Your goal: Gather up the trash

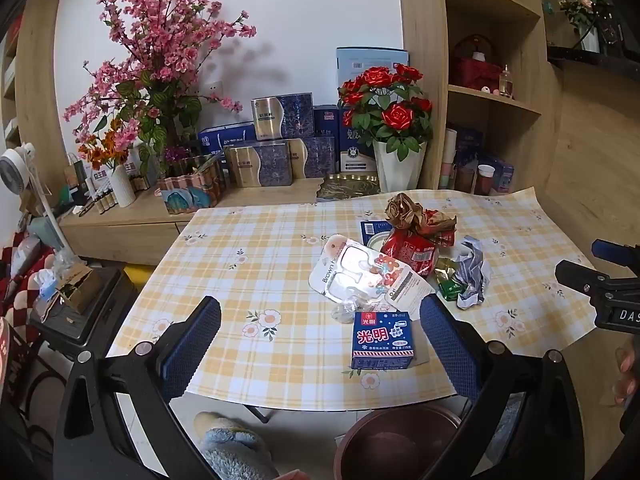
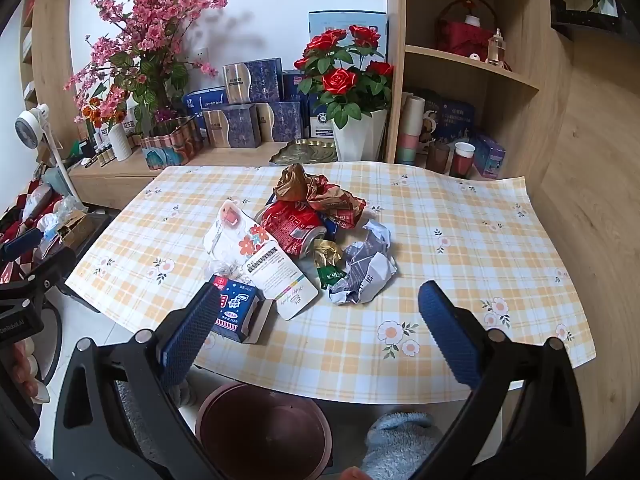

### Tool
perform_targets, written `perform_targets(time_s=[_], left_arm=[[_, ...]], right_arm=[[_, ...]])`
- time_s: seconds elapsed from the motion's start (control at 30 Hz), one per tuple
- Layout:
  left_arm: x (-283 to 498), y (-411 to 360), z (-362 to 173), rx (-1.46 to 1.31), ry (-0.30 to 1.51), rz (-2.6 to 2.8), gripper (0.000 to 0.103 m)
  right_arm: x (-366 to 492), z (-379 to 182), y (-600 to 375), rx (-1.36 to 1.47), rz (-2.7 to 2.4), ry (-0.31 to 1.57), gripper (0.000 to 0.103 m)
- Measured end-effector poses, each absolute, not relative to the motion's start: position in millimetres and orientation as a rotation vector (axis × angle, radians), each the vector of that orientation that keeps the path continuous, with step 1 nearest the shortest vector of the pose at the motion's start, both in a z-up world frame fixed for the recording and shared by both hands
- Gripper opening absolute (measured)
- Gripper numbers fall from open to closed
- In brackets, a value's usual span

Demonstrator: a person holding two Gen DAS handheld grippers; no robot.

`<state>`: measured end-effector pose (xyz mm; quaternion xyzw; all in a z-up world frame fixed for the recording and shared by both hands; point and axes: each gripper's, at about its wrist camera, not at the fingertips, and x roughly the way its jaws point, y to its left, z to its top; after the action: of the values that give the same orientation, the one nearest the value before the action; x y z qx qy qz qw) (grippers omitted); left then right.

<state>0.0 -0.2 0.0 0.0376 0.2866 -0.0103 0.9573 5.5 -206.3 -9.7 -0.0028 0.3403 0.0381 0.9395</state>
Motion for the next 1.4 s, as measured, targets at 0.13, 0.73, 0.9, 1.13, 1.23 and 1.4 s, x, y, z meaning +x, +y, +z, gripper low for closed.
perform_targets(time_s=[0.13,0.73,0.9,1.13,1.23,1.4], left_arm=[[0.1,-0.6,0.1,0.075,0.581,-0.022,0.098],[0.0,0.0,0.0,0.072,0.581,-0.022,0.098],[0.0,0.0,0.0,0.072,0.581,-0.023,0.098],[1.1,3.4,-2.2,0.048,0.580,-0.054,0.098],[5.0,5.0,-6.1,0.041,0.577,-0.086,0.098],[8.7,-5.3,-8.5,0.081,0.577,-0.109,0.098]], right_arm=[[5.7,-10.0,-205.1,-0.005,0.077,0.698,0.097],[5.2,-11.8,-200.7,-0.006,0.078,0.697,0.097],[5.3,-11.9,-199.3,-0.005,0.079,0.697,0.097],[7.1,-12.8,-196.7,-0.003,0.064,0.707,0.097],[6.7,-16.6,-198.4,-0.004,0.055,0.706,0.097],[5.2,-13.7,-203.3,0.014,0.052,0.699,0.097]])
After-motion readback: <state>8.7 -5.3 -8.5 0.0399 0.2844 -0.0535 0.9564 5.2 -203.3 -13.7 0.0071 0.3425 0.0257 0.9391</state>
